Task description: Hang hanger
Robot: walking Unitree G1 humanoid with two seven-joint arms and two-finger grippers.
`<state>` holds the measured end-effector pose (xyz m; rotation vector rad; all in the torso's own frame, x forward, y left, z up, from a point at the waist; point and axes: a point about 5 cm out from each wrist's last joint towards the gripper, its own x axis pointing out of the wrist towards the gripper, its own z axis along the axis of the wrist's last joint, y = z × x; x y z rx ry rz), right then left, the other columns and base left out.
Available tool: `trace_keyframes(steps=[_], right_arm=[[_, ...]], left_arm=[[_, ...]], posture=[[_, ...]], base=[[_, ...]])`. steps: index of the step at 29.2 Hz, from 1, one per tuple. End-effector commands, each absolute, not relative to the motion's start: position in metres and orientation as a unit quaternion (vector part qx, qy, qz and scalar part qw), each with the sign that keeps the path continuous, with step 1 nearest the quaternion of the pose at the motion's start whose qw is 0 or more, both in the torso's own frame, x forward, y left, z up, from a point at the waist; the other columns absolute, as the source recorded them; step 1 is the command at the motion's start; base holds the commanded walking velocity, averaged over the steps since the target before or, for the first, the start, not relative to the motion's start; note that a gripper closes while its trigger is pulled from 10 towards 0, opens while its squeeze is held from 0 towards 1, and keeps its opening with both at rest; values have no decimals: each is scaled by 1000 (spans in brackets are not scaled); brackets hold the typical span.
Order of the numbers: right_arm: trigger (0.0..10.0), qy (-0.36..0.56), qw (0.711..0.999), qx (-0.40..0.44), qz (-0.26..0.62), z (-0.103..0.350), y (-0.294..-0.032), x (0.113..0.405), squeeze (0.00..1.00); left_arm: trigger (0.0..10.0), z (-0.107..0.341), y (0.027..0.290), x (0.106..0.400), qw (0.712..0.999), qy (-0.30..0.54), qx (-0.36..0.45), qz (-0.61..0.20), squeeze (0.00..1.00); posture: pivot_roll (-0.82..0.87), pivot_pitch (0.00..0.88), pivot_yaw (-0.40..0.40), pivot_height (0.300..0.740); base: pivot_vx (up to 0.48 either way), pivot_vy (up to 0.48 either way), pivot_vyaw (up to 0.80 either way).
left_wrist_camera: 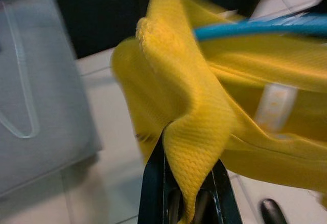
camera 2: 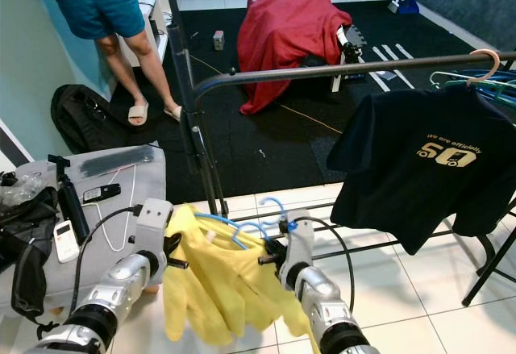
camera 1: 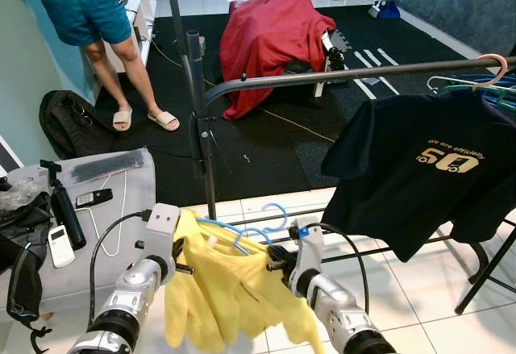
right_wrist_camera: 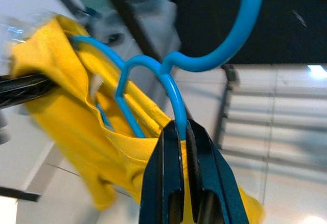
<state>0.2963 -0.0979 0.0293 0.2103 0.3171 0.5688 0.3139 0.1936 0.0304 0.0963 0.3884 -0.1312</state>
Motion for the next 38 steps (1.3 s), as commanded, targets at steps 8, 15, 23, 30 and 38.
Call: trace_keyframes(steps=[8,15,23,30,38], right_arm=[[10000,59,901,73,423,52,-133,263,0],[10000,68,907,-87,407,45,-161,256,0],[10000,-85,924,-174,330,91,-186,280,0],[10000,-125,919,-139,347,115,-196,272,0],[10000,-118,908,-149,372,104,-194,260,0]], left_arm=[[0,38,260,300,979,188,67,31,0],[0,56,281,305,985,146,60,69,0],[0,101,268,321,998,-8,49,-28,0],[0,118,293,325,997,-18,63,43,0],[0,127,335,323,980,29,99,170,0]], posture=[[-55,56,31,740],[-64,54,33,740],[-61,64,31,740],[-67,66,28,740],[-72,67,33,740]], base=[[0,0,0],[0,0,0],[0,0,0],[0,0,0],[0,0,0]])
